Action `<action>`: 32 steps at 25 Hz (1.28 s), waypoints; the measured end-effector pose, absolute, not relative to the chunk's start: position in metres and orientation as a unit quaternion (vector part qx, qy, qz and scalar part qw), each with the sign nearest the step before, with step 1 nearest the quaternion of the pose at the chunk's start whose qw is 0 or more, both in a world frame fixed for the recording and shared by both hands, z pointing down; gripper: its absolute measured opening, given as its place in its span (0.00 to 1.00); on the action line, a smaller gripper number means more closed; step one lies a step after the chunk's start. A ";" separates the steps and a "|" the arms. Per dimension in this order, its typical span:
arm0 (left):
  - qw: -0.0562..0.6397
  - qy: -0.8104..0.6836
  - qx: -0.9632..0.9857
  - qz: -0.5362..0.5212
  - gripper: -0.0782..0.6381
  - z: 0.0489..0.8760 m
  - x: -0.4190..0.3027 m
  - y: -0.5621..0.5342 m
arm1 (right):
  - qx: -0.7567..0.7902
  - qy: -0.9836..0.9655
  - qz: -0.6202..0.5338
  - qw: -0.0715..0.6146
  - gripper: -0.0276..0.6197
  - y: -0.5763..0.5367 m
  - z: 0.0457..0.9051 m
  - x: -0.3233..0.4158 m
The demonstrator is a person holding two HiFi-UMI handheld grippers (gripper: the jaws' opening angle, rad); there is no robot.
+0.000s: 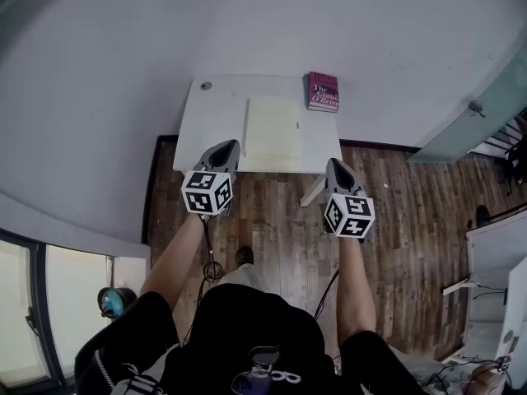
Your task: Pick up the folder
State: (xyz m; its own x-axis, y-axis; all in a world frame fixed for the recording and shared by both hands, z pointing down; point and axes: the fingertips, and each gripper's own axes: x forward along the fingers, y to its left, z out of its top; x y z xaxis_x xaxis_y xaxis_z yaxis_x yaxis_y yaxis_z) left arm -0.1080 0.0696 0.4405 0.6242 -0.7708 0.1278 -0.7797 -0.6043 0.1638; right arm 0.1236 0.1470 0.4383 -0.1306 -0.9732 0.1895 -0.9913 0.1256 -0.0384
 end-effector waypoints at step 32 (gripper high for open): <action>0.142 -0.417 0.897 0.043 0.13 0.484 -0.085 -0.101 | 0.631 -0.764 0.121 0.063 0.07 -0.042 0.486 0.137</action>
